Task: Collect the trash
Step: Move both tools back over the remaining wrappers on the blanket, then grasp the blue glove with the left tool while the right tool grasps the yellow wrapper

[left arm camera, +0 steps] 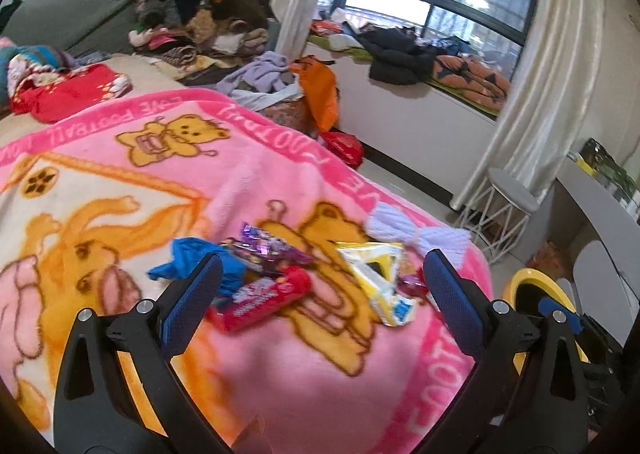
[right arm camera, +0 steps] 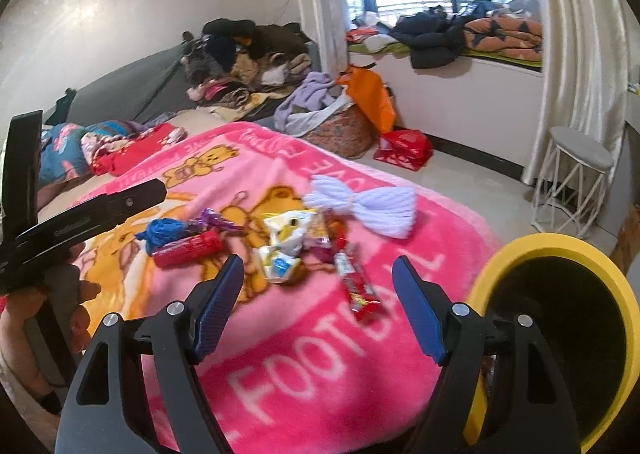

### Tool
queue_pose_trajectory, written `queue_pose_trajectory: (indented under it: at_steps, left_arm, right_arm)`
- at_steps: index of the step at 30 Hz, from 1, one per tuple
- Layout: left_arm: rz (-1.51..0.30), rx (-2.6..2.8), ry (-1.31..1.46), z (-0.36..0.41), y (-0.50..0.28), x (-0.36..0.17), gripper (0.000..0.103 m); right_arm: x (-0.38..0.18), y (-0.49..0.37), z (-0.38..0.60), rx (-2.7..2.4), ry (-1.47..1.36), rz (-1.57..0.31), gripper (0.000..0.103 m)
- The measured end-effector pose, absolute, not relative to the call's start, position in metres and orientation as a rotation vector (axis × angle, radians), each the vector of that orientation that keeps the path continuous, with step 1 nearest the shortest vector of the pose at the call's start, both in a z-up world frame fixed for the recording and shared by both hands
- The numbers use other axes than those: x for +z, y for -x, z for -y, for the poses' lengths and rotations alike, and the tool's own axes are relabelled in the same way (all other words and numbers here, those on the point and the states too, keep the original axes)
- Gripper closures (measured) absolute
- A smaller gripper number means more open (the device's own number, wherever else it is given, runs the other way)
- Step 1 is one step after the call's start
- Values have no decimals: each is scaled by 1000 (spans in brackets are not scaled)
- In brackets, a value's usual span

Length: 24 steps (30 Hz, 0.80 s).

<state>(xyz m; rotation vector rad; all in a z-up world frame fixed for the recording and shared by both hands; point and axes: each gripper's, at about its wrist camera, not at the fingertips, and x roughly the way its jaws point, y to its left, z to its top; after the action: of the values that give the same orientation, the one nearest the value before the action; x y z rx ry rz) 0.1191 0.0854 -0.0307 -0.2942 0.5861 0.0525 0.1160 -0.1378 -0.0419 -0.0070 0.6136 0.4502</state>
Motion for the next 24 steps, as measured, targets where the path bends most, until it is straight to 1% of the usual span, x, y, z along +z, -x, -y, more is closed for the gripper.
queue_pose_trajectory:
  at_steps: [10,12,17,20,24]
  left_arm:
    - [-613,153,341,-131,-116,-46,11]
    - [-624,169,351,-139,-116,-51,11]
    - [-656,190,405,-157,-119,-65,11]
    - [-677,191,445,-166,-120,-74,11]
    - [-692,189,481,-172,-121,-83,17]
  right_arm:
    - [-68,-148,95,504,18,-727,29]
    - [-73,-155,92,506,3,-755,31]
    - [-85,-166,85,495,-10,-800,32]
    - [-91,-171,78,491,2,-818,35]
    - [-99,-177,67,476,5,-835,40]
